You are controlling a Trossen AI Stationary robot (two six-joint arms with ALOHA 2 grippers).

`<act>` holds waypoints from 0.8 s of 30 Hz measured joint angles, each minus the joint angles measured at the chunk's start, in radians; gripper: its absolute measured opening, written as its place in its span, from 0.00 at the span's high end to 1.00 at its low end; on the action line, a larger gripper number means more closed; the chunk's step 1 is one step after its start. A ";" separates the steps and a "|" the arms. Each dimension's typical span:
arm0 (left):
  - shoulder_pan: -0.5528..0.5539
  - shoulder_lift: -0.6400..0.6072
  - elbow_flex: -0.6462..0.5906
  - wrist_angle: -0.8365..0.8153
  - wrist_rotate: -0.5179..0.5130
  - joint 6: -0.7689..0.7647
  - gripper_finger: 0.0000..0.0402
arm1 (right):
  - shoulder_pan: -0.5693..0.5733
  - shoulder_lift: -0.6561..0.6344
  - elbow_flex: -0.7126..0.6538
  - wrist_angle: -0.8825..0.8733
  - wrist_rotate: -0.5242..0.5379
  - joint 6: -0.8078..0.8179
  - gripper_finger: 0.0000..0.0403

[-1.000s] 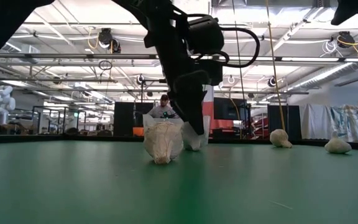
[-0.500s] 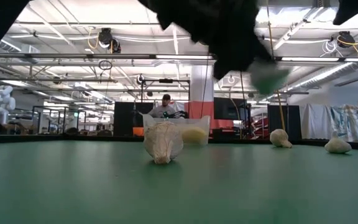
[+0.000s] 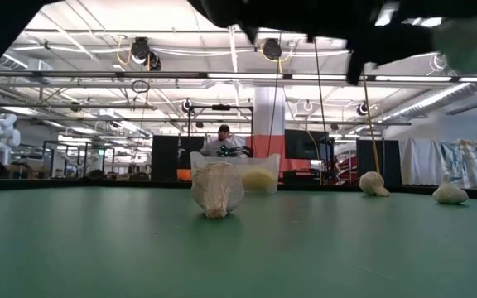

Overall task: Sort produce into baskets
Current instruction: Put the garlic into the white bin

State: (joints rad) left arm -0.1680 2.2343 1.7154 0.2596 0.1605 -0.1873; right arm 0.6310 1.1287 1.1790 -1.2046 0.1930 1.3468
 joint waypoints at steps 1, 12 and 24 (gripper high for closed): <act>-0.006 0.025 0.023 0.022 0.003 -0.008 0.61 | 0.001 -0.002 0.000 0.000 -0.011 0.000 0.40; -0.061 0.300 0.398 0.040 0.027 -0.017 0.61 | 0.056 -0.006 0.000 0.005 -0.043 0.035 0.40; -0.069 0.417 0.533 0.028 0.002 0.012 0.61 | 0.120 -0.009 0.000 0.003 -0.040 0.082 0.40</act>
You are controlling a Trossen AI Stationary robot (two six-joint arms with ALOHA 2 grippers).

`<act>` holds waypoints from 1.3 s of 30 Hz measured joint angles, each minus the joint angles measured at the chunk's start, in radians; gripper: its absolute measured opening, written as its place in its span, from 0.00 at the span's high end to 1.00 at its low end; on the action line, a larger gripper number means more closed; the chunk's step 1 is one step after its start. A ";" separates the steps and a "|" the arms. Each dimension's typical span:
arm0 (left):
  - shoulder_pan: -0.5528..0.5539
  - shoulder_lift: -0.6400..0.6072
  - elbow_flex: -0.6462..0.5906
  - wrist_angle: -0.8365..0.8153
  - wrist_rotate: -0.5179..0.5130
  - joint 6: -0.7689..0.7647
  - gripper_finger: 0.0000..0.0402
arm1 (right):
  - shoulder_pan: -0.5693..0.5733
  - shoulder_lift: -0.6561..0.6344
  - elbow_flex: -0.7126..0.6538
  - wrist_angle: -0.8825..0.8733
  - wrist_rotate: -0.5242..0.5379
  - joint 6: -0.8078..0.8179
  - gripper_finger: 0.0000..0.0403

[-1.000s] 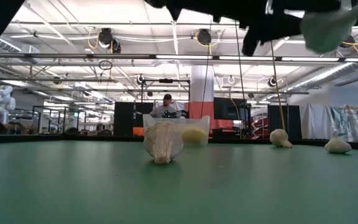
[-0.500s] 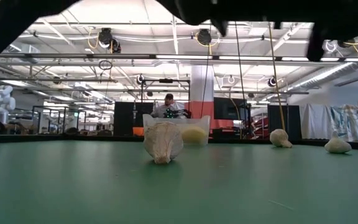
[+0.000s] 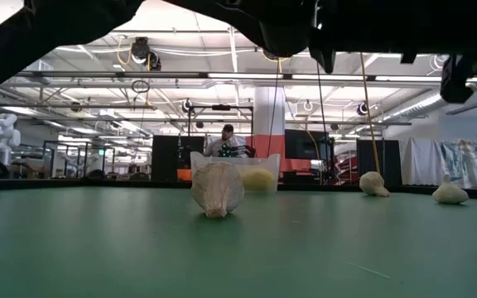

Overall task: Sort produce into baskets
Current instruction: Put the garlic into the white bin

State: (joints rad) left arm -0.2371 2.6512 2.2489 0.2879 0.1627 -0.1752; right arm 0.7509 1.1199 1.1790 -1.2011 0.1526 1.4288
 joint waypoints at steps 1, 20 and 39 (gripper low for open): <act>0.000 0.001 0.000 -0.007 0.000 -0.001 0.61 | 0.000 0.000 0.000 0.000 0.002 0.000 0.40; 0.012 -0.012 0.000 -0.068 0.001 0.028 0.36 | -0.001 0.000 0.000 -0.051 0.009 -0.001 0.40; 0.040 -0.363 0.001 -1.275 0.018 0.109 0.36 | -0.002 0.000 0.000 -0.060 0.189 -0.115 0.40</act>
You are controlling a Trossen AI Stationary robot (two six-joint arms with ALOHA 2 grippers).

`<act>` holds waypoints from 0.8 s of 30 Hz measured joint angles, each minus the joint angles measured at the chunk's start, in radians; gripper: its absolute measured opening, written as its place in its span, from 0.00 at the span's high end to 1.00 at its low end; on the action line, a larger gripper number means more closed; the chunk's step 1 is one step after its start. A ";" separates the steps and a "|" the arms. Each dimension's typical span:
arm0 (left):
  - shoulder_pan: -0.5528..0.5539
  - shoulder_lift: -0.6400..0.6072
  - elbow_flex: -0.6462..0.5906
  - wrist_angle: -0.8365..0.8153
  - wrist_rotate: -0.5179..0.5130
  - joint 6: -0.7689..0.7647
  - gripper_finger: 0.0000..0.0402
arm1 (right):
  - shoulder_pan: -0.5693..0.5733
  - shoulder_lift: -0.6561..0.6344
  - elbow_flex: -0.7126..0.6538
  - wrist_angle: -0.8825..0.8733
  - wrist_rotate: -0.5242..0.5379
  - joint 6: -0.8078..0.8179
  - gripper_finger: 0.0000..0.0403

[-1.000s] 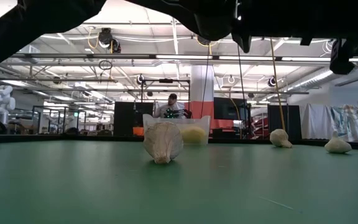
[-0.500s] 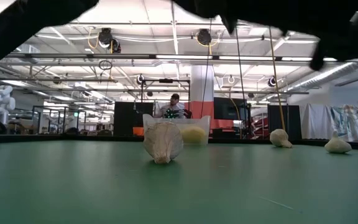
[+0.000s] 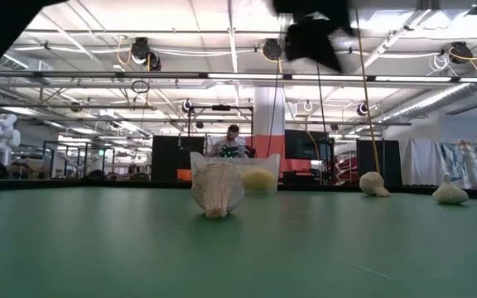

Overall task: Sort produce into baskets
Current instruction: Put the garlic into the white bin

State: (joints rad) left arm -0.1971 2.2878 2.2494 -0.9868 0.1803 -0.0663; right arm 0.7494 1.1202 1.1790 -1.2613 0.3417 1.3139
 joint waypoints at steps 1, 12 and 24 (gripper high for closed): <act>-0.006 -0.007 0.000 -0.074 0.001 -0.013 0.36 | 0.000 0.002 0.000 0.000 0.022 -0.007 0.40; -0.140 -0.041 -0.009 -0.434 -0.076 0.133 0.36 | -0.046 0.005 -0.029 0.087 0.081 -0.082 0.40; -0.177 -0.041 -0.184 -0.236 -0.158 0.598 0.36 | -0.116 0.006 -0.087 0.232 0.074 -0.126 0.40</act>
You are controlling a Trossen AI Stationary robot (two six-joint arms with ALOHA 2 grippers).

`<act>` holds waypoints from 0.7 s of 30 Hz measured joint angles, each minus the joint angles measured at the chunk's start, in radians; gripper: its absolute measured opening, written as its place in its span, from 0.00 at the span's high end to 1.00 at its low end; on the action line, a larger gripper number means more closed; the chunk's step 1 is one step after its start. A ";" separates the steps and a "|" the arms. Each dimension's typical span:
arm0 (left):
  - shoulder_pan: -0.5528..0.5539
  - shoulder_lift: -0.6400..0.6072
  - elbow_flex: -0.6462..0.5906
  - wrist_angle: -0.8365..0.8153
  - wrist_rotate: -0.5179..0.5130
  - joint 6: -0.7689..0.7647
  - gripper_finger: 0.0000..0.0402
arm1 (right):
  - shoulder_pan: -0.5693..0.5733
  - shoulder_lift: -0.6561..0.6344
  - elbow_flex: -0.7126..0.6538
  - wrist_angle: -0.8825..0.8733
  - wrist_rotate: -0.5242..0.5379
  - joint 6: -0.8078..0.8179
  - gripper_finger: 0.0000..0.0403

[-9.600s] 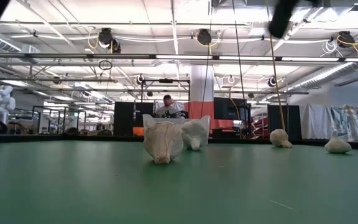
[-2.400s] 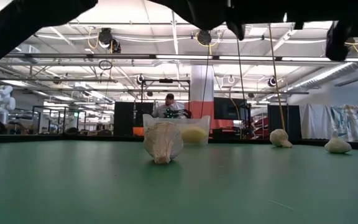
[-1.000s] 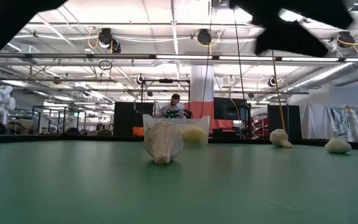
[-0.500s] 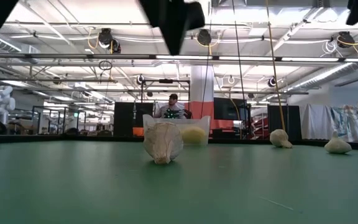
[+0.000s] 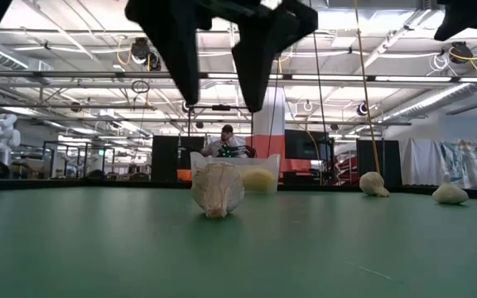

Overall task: Sort produce into baskets
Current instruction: Put the garlic into the white bin

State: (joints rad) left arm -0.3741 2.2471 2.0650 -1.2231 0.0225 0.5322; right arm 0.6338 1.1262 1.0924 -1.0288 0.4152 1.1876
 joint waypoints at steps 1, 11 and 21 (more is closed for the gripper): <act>0.002 -0.001 -0.013 0.012 0.032 0.028 0.36 | 0.000 0.001 0.000 0.003 -0.002 -0.002 0.40; 0.003 0.008 -0.114 0.137 0.016 0.054 0.36 | 0.000 0.001 0.000 0.007 -0.030 -0.060 0.40; 0.016 0.008 -0.114 0.149 0.003 0.052 0.36 | -0.027 0.001 0.000 0.007 -0.060 -0.090 0.40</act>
State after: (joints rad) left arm -0.3578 2.2547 1.9514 -1.0744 0.0257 0.5846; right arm 0.6069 1.1267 1.0920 -1.0214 0.3548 1.0976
